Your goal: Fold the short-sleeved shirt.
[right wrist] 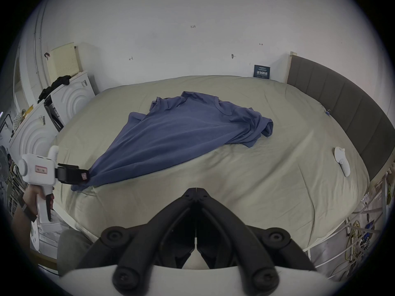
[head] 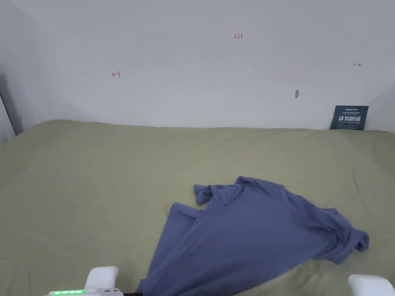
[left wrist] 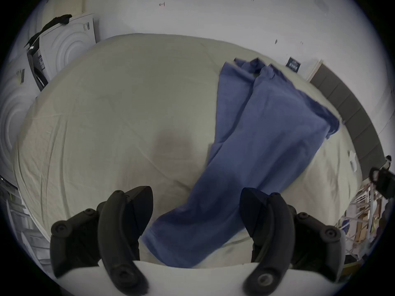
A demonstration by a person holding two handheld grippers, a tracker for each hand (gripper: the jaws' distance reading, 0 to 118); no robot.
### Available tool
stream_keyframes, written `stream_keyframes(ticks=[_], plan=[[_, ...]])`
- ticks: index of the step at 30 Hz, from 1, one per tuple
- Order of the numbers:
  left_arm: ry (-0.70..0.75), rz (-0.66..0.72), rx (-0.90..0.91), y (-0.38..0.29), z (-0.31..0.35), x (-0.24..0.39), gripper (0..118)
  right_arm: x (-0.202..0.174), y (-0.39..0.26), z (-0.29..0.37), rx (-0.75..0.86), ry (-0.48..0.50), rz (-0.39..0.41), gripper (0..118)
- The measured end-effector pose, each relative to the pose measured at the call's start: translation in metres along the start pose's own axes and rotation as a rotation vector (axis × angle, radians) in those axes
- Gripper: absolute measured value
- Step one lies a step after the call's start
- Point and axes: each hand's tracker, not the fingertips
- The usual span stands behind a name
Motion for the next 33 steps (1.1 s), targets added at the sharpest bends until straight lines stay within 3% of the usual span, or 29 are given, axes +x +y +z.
stream_keyframes(ticks=[2, 3, 4, 5, 7, 19, 25, 28, 29, 30, 31, 32, 33], plan=[[-0.013, 0.005, -0.039, -0.006, -0.001, 0.003, 80, -0.004, 0.001, 0.002, 0.005, 0.016, 0.007, 2], [-0.042, 0.016, -0.068, -0.01, 0.001, 0.002, 62, -0.005, 0.002, 0.003, 0.008, 0.024, 0.011, 2], [-0.007, -0.001, -0.037, -0.014, 0.005, 0.005, 35, -0.007, 0.003, 0.003, 0.012, 0.027, 0.013, 2], [0.027, -0.013, 0.003, -0.014, 0.011, 0.005, 23, -0.009, 0.004, 0.004, 0.014, 0.029, 0.016, 2], [-0.069, 0.069, 0.008, -0.017, 0.015, 0.0, 0, -0.014, 0.006, 0.004, 0.022, 0.033, 0.025, 2], [-0.115, 0.072, 0.022, -0.029, 0.022, 0.01, 1, -0.019, 0.049, -0.034, 0.026, 0.077, 0.09, 2], [-0.109, 0.063, 0.001, -0.026, 0.021, 0.013, 1, -0.019, 0.15, -0.14, -0.031, 0.118, 0.245, 2], [-0.11, 0.059, -0.007, -0.027, 0.019, 0.014, 1, -0.023, 0.212, -0.212, -0.092, 0.157, 0.373, 4], [-0.111, 0.06, -0.008, -0.027, 0.019, 0.015, 1, -0.027, 0.232, -0.235, -0.094, 0.135, 0.428, 18], [-0.115, 0.058, -0.009, -0.027, 0.018, 0.014, 1, -0.032, 0.251, -0.257, -0.105, 0.145, 0.499, 63], [-0.114, 0.058, -0.01, -0.027, 0.017, 0.014, 1, -0.033, 0.269, -0.28, -0.135, 0.161, 0.555, 97], [-0.109, 0.055, -0.012, -0.027, 0.016, 0.014, 1, -0.037, 0.286, -0.304, -0.18, 0.159, 0.617, 115], [-0.109, 0.053, -0.012, -0.027, 0.015, 0.014, 1, -0.041, 0.297, -0.327, -0.215, 0.12, 0.69, 116]])
